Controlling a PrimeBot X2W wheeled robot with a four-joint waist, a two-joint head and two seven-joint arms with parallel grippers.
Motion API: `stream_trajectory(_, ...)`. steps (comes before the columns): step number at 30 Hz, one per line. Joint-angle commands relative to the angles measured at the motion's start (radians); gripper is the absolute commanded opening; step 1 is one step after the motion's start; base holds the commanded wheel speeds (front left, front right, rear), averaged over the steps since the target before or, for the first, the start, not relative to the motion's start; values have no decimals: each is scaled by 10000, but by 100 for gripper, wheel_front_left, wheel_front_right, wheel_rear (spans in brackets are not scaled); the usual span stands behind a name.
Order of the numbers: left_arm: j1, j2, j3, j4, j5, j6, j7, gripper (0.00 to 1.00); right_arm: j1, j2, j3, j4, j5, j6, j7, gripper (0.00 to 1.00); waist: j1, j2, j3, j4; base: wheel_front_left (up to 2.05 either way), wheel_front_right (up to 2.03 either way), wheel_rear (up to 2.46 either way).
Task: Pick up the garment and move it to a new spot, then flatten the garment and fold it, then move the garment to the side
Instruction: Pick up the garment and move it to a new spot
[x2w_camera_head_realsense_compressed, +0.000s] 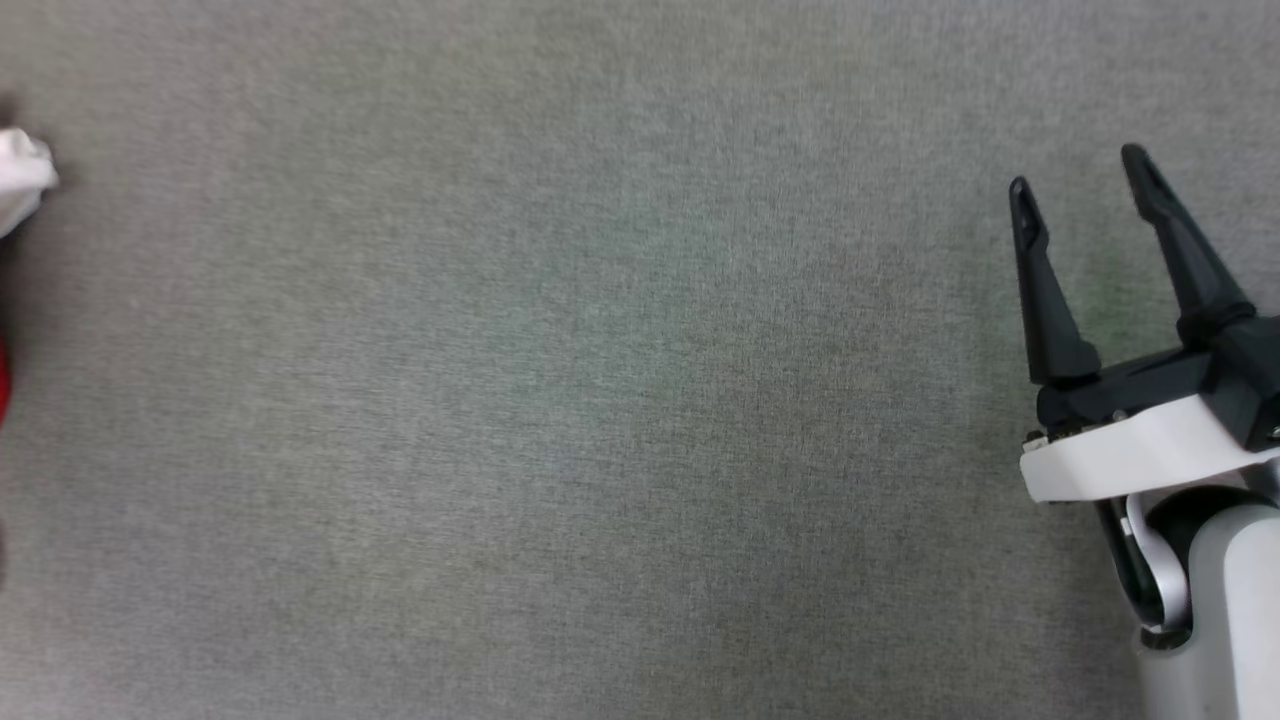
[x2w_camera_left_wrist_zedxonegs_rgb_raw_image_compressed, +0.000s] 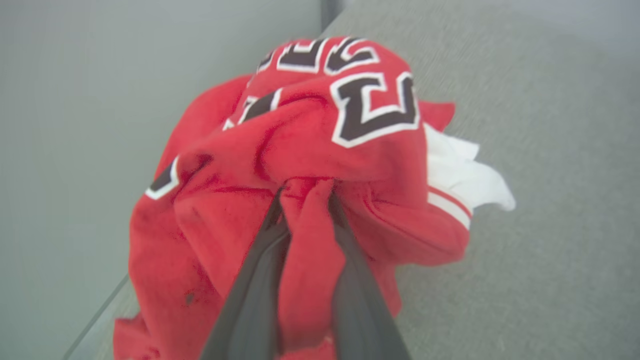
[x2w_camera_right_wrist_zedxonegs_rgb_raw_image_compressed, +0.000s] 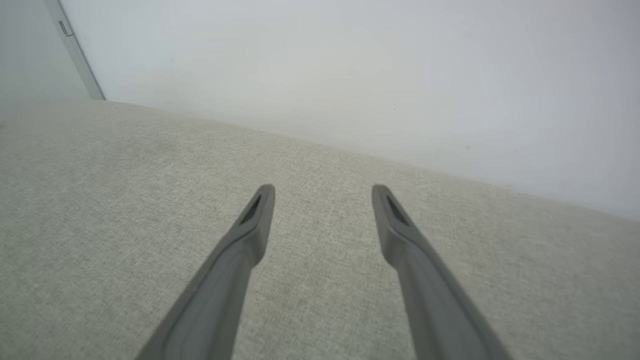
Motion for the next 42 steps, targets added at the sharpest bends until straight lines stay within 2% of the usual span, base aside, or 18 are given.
stream_trajectory(1, -408, 184, 40, -104, 265, -56, -789, 0, 180, 88, -10, 68, -24, -7, -66, 100, -2, 0, -485, 103, 0, 0, 0)
stream_trajectory(7, -1407, 612, -422, 122, 1214, -409, -3333, 0, 437, 374, -57, 409, 75, -7, -253, 100, -2, 0, -1588, 103, 0, 0, 0)
stream_trajectory(11, -2157, 720, -930, 257, 1682, -657, -4438, 0, 714, 563, -155, 634, 152, -7, -392, 100, -2, 0, -2286, -33, 0, 0, 0)
stream_trajectory(14, -2642, 676, -1360, 386, 1951, -841, -4922, 0, 956, 650, -271, 807, 236, -7, -515, 100, -2, 0, -2787, -217, 0, 0, 0)
stream_trajectory(21, -3345, 89, -2276, 570, 2167, -1170, -5398, 0, 1476, 734, -507, 1022, 415, -7, -567, 100, -2, 0, -3581, -739, 0, 0, 0)
stream_trajectory(26, -3311, -1028, -3166, 475, 2149, -1336, -5808, 0, 1757, 733, -541, 1118, 686, -7, -581, 100, -2, 0, -3918, -1327, 0, 0, 0)
stream_trajectory(34, -1968, -3557, -4680, -428, 1905, -1344, -5988, 0, 2240, 734, -603, 1121, 802, -5, -473, 100, -2, 0, -4392, -2244, 0, 0, 0)
stream_trajectory(36, -1428, -4044, -4970, -729, 1790, -1351, -5980, 0, 2332, 736, -619, 1095, 846, -5, -475, 100, -2, 0, -4460, -2402, 0, 0, 0)
stream_trajectory(39, -480, -4604, -5396, -1241, 1609, -1373, -5993, 0, 2426, 733, -691, 1012, 909, -5, -415, 100, -2, 0, -4434, -2548, 0, 0, 0)
stream_trajectory(42, 819, -4863, -5750, -1632, 1504, -1287, -6048, 0, 2537, 733, -740, 979, 931, -5, -383, 100, -2, 0, -4408, -2621, 0, 0, 0)
